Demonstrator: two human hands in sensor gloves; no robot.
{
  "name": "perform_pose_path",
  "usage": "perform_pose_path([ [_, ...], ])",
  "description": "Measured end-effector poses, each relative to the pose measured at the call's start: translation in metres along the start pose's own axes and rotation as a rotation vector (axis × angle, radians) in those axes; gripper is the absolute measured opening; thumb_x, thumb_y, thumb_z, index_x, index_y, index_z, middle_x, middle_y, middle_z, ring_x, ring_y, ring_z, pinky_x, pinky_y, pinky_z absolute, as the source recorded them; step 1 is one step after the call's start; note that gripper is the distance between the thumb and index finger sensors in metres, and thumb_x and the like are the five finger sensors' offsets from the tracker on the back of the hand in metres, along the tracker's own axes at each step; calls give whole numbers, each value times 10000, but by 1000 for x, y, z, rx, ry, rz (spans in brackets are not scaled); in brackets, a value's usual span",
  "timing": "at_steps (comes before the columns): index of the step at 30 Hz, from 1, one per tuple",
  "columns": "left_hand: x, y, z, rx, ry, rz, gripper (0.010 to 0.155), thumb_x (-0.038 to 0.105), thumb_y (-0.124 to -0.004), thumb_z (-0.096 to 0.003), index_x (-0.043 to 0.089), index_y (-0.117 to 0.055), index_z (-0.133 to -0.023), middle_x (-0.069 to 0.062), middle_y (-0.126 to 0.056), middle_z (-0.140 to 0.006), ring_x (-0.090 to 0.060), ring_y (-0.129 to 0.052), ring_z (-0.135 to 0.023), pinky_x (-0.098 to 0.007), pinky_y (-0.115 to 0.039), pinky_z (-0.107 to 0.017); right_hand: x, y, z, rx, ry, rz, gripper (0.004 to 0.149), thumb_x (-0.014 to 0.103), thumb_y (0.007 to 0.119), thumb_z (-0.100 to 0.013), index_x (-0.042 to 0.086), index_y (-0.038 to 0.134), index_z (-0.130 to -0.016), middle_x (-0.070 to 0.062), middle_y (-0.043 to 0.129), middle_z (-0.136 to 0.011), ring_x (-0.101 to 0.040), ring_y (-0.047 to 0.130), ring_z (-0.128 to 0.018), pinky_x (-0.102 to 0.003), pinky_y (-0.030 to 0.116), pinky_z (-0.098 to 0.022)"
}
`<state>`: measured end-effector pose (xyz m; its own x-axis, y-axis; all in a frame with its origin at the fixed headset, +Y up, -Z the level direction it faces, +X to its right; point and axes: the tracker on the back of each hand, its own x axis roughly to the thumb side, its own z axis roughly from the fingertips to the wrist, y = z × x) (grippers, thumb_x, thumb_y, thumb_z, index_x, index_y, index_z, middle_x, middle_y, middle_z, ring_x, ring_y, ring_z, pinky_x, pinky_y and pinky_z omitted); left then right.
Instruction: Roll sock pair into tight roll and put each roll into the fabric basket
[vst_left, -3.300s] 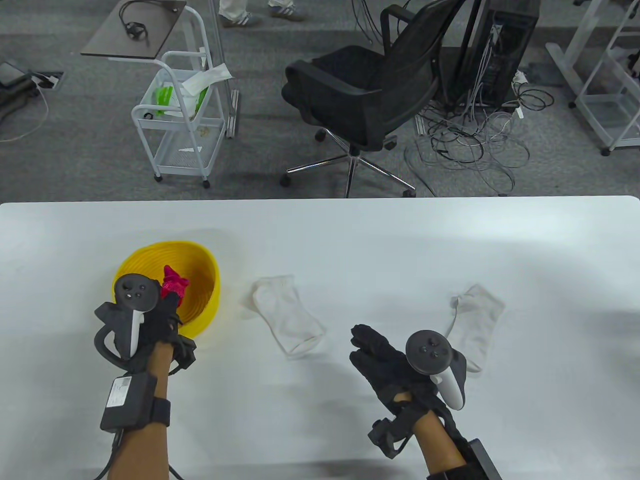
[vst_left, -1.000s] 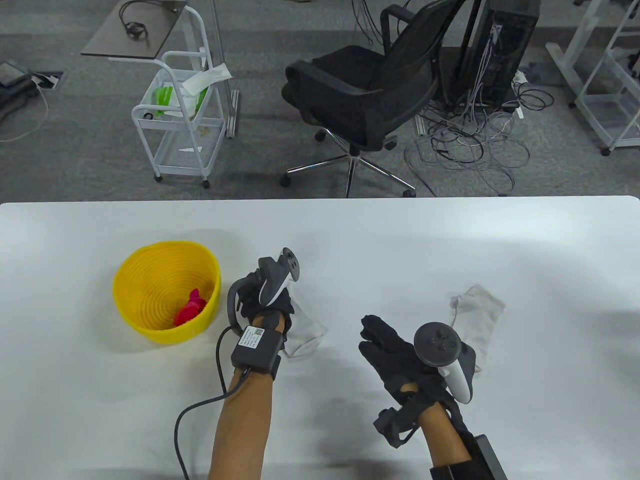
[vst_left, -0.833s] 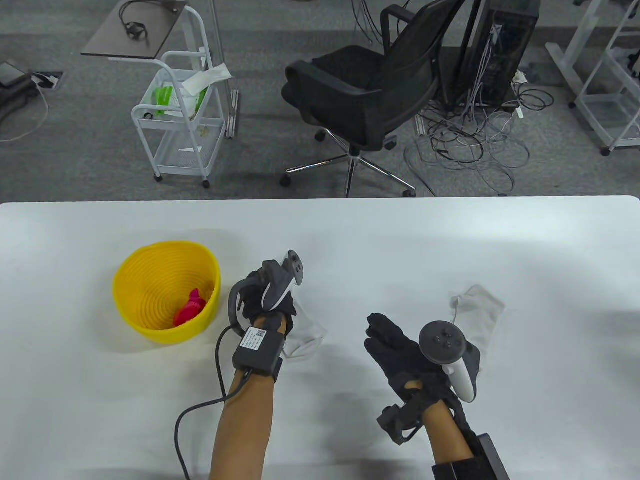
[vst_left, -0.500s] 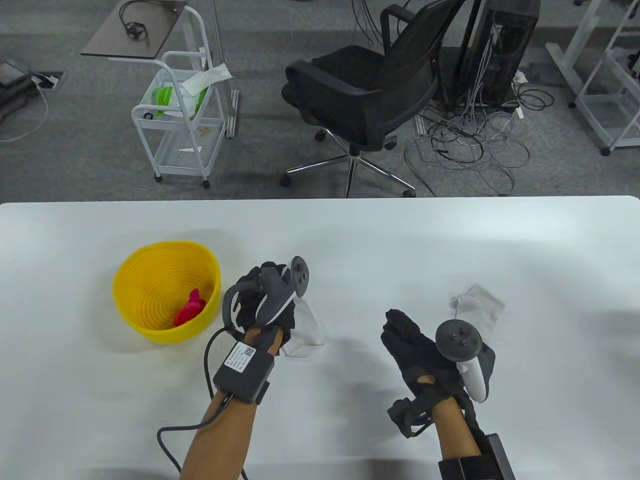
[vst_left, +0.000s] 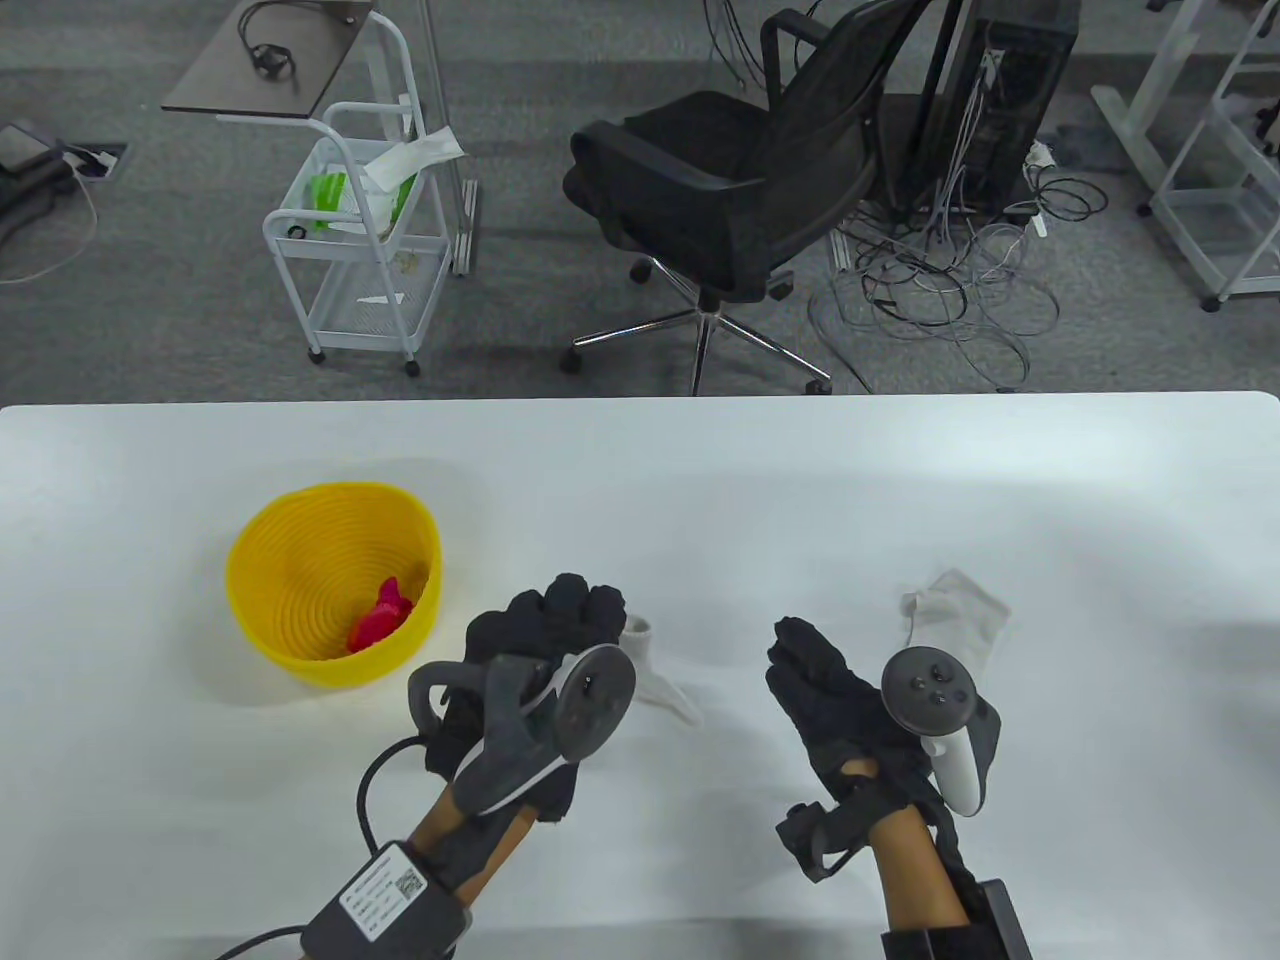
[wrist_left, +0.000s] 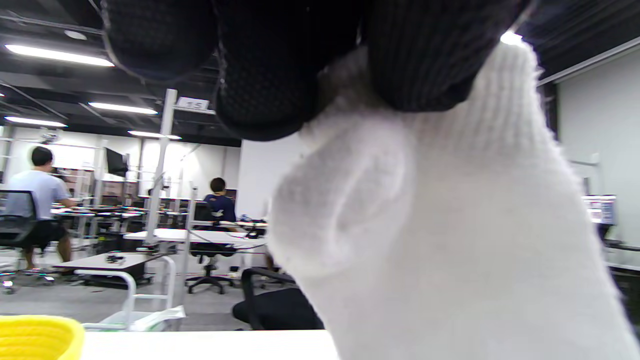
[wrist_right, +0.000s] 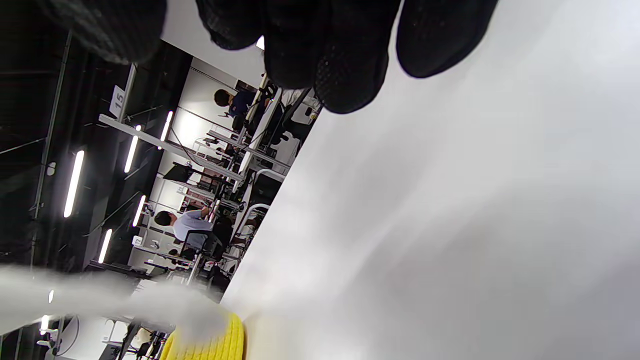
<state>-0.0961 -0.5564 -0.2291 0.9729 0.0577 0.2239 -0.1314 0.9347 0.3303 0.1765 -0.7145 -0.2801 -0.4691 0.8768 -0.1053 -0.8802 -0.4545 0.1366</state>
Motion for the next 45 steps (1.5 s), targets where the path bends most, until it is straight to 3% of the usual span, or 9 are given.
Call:
perform_pose_path([
  [4,9,4,12,-129,-39,82,428,396,-846,-381,346,-868,-806,8,-932,-847,-178,-994,-582,-434,-781,-484,2,0,1,-3,-9,-2,698,596,683,-437,302,488,-1039,-24,661,-1078,-269,820,-924,-553,670,-651],
  [7,13,-13,9,-250,-47,81,430,396,-849,-383,339,-871,-809,5,-937,-842,-179,-998,-574,-433,-785,-478,2,-1,1,-4,-5,-1,697,597,682,-438,303,488,-1039,-25,659,-1079,-269,820,-925,-552,669,-653],
  [11,15,-76,-8,-433,-39,47,431,403,-847,-382,345,-869,-808,12,-940,-837,-170,-1003,-565,-425,-794,-464,2,-1,0,-8,2,8,699,599,682,-437,305,486,-1040,-22,658,-1080,-266,819,-927,-552,668,-653],
  [15,16,-135,-25,-465,-32,-29,432,407,-845,-376,351,-867,-805,17,-940,-834,-164,-1008,-565,-422,-800,-461,1,0,0,-9,7,25,699,599,682,-438,306,485,-1041,-20,657,-1082,-267,818,-928,-551,667,-656],
  [20,15,-183,-47,-484,21,-12,434,403,-843,-376,354,-861,-807,22,-930,-849,-173,-1005,-592,-431,-793,-474,0,1,-2,-6,21,50,700,602,680,-437,313,480,-1043,-18,652,-1087,-264,814,-934,-550,665,-660],
  [28,14,-220,-67,-497,78,8,457,413,-839,-372,363,-847,-826,32,-911,-880,-177,-1000,-647,-442,-782,-503,-3,-1,-5,-16,39,52,701,603,679,-438,313,479,-1043,-18,650,-1088,-264,814,-935,-550,665,-661],
  [34,-3,-218,-66,-455,118,56,537,439,-801,-375,371,-774,-907,34,-811,-989,-205,-932,-804,-469,-745,-568,-2,0,-5,-14,38,71,701,603,680,-437,313,480,-1043,-18,649,-1088,-265,813,-935,-550,664,-661],
  [39,-29,-187,-53,-412,126,173,611,518,-759,-371,371,-693,-961,17,-715,-1054,-234,-825,-926,-487,-688,-642,-3,3,-5,-7,40,93,701,601,682,-436,308,485,-1042,-24,651,-1086,-272,812,-933,-554,663,-658],
  [45,-58,-146,-18,-293,122,367,630,541,-753,-374,360,-687,-973,1,-696,-1070,-251,-788,-962,-495,-655,-675,0,11,-4,24,19,150,704,603,683,-432,302,497,-1041,-35,645,-1089,-288,798,-942,-563,656,-656],
])
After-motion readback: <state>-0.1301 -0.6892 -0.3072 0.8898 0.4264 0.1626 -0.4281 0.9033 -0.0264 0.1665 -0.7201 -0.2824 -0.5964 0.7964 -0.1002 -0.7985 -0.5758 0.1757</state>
